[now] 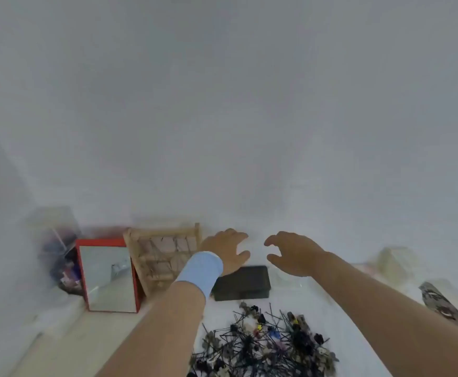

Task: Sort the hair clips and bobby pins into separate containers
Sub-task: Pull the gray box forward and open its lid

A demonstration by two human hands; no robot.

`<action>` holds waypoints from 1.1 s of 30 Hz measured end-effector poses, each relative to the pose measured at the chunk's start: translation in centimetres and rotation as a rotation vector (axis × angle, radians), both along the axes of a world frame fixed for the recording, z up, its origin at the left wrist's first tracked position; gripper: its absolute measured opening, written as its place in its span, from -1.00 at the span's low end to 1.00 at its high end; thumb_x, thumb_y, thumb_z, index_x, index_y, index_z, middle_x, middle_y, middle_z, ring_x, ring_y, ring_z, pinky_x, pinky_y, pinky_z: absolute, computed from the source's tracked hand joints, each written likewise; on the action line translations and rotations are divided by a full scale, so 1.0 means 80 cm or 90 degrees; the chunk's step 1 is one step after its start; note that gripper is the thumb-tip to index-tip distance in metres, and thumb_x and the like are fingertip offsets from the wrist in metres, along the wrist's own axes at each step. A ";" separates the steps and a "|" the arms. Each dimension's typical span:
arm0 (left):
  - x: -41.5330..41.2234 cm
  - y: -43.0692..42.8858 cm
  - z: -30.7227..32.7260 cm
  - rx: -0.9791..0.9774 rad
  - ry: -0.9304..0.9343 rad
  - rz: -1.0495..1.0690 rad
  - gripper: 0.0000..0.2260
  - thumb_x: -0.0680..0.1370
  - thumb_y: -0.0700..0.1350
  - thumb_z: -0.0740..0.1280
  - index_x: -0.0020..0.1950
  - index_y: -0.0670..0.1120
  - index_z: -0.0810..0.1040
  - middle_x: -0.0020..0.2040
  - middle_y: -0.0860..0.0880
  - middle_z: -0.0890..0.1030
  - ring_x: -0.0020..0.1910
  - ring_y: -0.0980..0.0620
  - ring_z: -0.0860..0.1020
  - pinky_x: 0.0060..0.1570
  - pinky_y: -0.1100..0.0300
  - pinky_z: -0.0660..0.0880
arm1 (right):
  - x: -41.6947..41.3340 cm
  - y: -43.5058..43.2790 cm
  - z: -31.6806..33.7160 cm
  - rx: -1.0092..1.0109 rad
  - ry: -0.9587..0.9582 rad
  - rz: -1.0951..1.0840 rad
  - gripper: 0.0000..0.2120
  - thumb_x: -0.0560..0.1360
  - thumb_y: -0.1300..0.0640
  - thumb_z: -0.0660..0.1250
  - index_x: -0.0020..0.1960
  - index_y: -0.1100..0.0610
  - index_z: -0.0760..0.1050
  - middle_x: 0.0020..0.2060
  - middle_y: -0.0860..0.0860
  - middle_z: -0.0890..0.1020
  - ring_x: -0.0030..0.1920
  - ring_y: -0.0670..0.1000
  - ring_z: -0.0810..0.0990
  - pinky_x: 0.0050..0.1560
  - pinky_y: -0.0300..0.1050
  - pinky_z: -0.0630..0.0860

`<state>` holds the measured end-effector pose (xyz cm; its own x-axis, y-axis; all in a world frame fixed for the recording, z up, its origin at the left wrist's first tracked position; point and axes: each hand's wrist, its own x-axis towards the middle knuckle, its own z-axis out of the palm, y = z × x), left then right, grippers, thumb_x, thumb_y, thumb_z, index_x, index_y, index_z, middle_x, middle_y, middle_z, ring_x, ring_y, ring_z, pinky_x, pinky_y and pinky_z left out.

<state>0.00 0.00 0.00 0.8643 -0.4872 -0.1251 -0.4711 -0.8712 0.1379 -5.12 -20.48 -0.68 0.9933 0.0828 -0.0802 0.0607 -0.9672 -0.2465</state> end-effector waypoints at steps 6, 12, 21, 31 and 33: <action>0.023 -0.032 -0.102 0.007 0.092 -0.009 -0.50 0.60 0.18 0.13 0.55 0.19 0.16 0.55 0.06 0.24 0.46 -0.07 0.32 0.34 0.01 0.34 | 0.023 -0.030 -0.107 -0.129 0.054 -0.047 -0.55 0.62 -0.06 0.15 0.49 -0.10 0.25 0.40 0.02 0.36 0.35 0.09 0.40 0.32 0.02 0.37; 0.037 -0.074 -0.189 -0.072 0.078 -0.009 -0.49 0.59 0.14 0.18 0.54 0.19 0.19 0.54 0.08 0.25 0.46 -0.05 0.31 0.35 0.00 0.34 | 0.044 -0.055 -0.200 -0.111 0.022 -0.093 -0.53 0.58 -0.25 0.18 0.42 -0.10 0.31 0.41 0.05 0.33 0.31 0.13 0.43 0.26 0.08 0.44; 0.004 -0.079 -0.249 -0.270 0.007 -0.009 -0.27 0.50 0.14 0.38 0.58 0.09 0.11 0.53 0.04 0.29 0.47 -0.01 0.30 0.43 0.00 0.29 | 0.012 -0.051 -0.243 0.029 -0.191 -0.050 -0.52 0.56 -0.20 0.27 0.38 0.00 0.30 0.26 0.10 0.48 0.17 0.13 0.52 0.16 0.09 0.47; -0.124 -0.062 -0.225 -0.442 0.063 0.036 -0.14 0.21 0.27 0.56 0.43 0.07 0.33 0.26 0.12 0.51 0.10 0.11 0.50 0.00 0.26 0.40 | -0.114 -0.003 -0.203 0.186 -0.162 0.045 -0.51 0.66 -0.20 -0.02 0.51 -0.02 0.28 0.29 0.10 0.50 0.19 0.06 0.48 0.12 -0.06 0.36; -0.130 -0.059 -0.217 -0.439 0.068 0.038 -0.15 0.20 0.26 0.57 0.41 0.06 0.39 0.23 0.12 0.54 0.10 0.13 0.53 0.05 0.22 0.46 | -0.125 -0.002 -0.192 0.156 -0.153 0.068 -0.54 0.69 -0.13 -0.05 0.48 0.02 0.33 0.29 0.11 0.50 0.20 0.08 0.47 0.15 -0.08 0.34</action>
